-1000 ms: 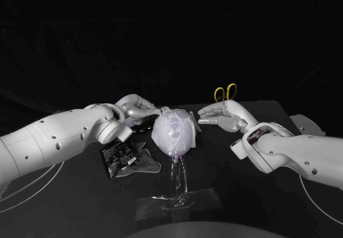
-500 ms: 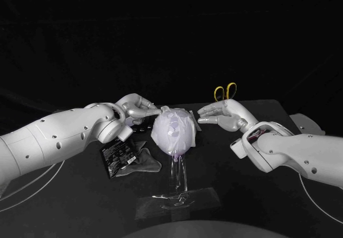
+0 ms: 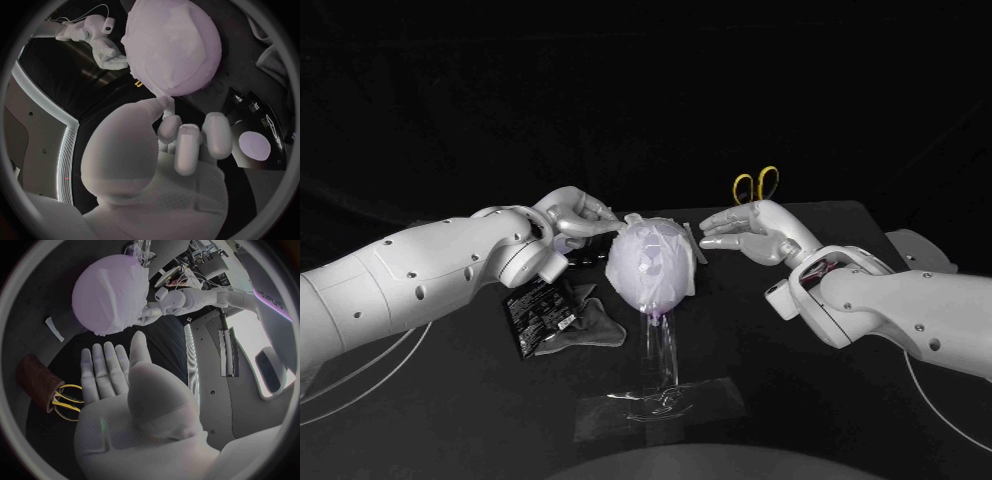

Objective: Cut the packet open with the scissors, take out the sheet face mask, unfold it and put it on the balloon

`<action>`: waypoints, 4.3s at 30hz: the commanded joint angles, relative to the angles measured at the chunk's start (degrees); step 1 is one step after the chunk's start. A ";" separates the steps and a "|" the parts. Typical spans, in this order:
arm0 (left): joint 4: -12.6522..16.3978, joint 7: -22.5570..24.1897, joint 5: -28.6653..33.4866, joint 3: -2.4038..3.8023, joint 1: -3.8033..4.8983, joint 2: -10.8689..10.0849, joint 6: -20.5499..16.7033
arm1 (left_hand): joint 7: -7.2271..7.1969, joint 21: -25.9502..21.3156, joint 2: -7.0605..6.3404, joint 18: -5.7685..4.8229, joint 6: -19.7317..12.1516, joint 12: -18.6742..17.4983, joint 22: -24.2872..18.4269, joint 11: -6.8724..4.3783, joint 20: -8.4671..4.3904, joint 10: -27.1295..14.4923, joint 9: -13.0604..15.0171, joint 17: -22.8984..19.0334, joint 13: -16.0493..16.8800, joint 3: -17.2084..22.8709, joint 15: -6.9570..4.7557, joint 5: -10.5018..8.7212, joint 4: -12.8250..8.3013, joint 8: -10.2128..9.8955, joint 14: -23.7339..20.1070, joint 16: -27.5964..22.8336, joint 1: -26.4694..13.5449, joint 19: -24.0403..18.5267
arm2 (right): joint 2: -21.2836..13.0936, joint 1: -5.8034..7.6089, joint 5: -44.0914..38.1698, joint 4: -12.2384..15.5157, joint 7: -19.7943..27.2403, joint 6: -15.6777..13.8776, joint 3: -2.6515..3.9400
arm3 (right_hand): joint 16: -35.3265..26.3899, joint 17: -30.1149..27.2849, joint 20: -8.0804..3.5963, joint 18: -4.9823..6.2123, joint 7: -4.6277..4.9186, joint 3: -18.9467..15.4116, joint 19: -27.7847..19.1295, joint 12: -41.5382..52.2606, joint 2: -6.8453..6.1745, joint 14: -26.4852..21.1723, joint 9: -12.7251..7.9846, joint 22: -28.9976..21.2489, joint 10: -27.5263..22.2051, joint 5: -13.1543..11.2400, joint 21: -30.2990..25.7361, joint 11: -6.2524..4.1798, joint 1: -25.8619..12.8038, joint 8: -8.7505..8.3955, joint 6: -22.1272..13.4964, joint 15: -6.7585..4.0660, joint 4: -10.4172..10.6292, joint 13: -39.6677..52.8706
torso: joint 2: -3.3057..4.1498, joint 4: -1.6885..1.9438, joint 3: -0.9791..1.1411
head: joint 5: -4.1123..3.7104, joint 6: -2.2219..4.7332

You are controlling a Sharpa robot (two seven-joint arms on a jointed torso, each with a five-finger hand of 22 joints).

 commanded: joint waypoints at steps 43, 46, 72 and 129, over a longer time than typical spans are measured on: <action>-0.37 -11.13 -11.18 0.01 0.05 -1.00 2.63 | -1.00 0.88 -3.39 -1.02 0.27 -0.24 0.80 -2.34 -1.07 2.48 13.07 9.60 1.09 9.21 -0.86 19.51 -9.13 2.63 4.02 0.58 -8.85 0.78 | -0.14 -0.20 -0.27 0.04 0.67 0.17 0.03 | -0.27 -0.10 0.01 0.49 1.58 -1.29 0.45 -0.03 0.18 0.48 -0.10 -0.10 -0.33 0.22 0.11 -0.03 -0.15 -0.21 -0.01 0.03 -0.45 0.05 | 0.00 0.01 -0.01 | -0.20 -0.22; -0.43 -11.54 -11.94 0.00 0.05 -0.93 2.54 | -1.00 0.90 -3.36 -1.04 0.26 -0.27 0.85 -2.34 -1.07 2.46 13.08 9.57 1.04 9.23 -0.86 19.51 -9.13 2.63 4.01 0.57 -8.85 0.82 | -0.14 -0.20 -0.27 0.06 0.67 0.18 0.03 | -0.37 -0.10 0.01 0.49 1.57 -1.32 0.49 -0.03 0.18 0.53 -0.12 -0.19 -0.31 0.22 0.11 -0.03 -0.20 -0.19 0.07 0.03 -0.54 0.05 | -0.01 0.00 0.01 | -0.17 -0.22; -0.25 -13.01 -12.23 -0.05 0.06 -1.01 4.16 | 2.86 -2.28 -1.51 0.02 -9.38 -21.85 -4.06 0.98 0.20 -14.54 10.77 4.62 -23.83 4.23 1.90 17.32 -6.45 -3.92 1.91 -1.11 -10.75 -4.12 | -0.21 -0.25 -1.14 0.00 -1.86 0.79 0.03 | -0.16 0.45 -0.08 1.29 1.10 -1.15 2.91 0.20 1.38 4.31 -0.85 -0.99 1.14 0.58 0.78 -0.63 0.35 -0.37 0.75 -0.84 -3.04 0.06 | -0.03 0.02 0.00 | -0.96 -0.14; 13.35 -7.47 10.72 -2.03 -3.07 -10.37 2.21 | 2.42 -7.88 2.39 1.19 -6.58 -20.22 -10.41 1.28 1.36 -15.72 -3.01 -3.04 -31.80 -26.23 2.36 -0.33 8.03 -6.83 -0.63 -2.66 -11.66 -6.50 | -0.67 -1.12 -1.65 0.16 -2.49 0.38 0.03 | -0.78 0.45 -0.12 1.41 1.02 -1.31 4.24 0.03 1.68 5.16 -1.43 -1.45 1.61 0.60 0.93 -0.74 -0.31 -0.62 1.05 -1.01 -4.16 0.00 | -0.02 -0.02 -0.03 | 0.27 -1.13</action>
